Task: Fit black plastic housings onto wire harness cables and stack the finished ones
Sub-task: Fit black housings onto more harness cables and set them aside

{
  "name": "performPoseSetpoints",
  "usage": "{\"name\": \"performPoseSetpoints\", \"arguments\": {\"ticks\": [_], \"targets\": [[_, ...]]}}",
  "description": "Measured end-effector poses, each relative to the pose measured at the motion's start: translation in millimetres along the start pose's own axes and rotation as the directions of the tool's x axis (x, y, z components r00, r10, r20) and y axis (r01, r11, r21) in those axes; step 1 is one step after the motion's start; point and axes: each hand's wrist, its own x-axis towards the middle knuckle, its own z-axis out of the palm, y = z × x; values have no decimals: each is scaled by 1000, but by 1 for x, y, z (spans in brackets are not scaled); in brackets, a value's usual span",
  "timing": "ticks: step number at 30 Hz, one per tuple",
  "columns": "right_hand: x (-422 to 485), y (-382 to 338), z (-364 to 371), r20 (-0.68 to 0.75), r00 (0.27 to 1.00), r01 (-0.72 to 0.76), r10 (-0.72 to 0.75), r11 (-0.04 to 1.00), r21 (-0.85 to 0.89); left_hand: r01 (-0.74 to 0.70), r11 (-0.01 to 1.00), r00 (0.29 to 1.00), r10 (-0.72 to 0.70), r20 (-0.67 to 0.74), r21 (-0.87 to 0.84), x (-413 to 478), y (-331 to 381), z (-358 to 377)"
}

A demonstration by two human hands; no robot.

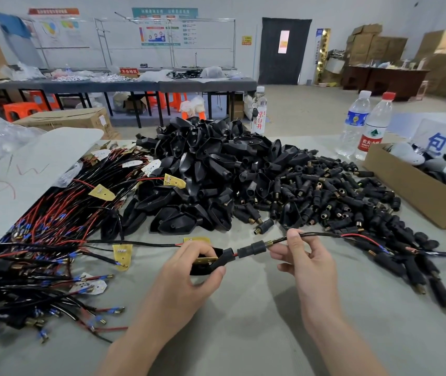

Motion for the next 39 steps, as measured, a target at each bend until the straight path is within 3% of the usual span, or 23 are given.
{"name": "performPoseSetpoints", "arguments": {"ticks": [7, 14, 28, 39], "targets": [[-5, -3, 2, 78, 996, -51, 47, 997, 53, -14, 1000, 1000, 14, 12, 0, -1, -1, 2], [-13, -3, 10, 416, 896, -218, 159, 971, 98, 9, 1000, 1000, -9, -22, -7, -1, -3, 1], [-13, -2, 11, 411, 893, -270, 181, 948, 168, -13, 1000, 1000, 13, 5, -11, -1, -2, 2], [-10, -3, 8, 399, 906, -198, 144, 975, 97, 218, 961, 975, -206, 90, -171, -2, -3, 4]]}}
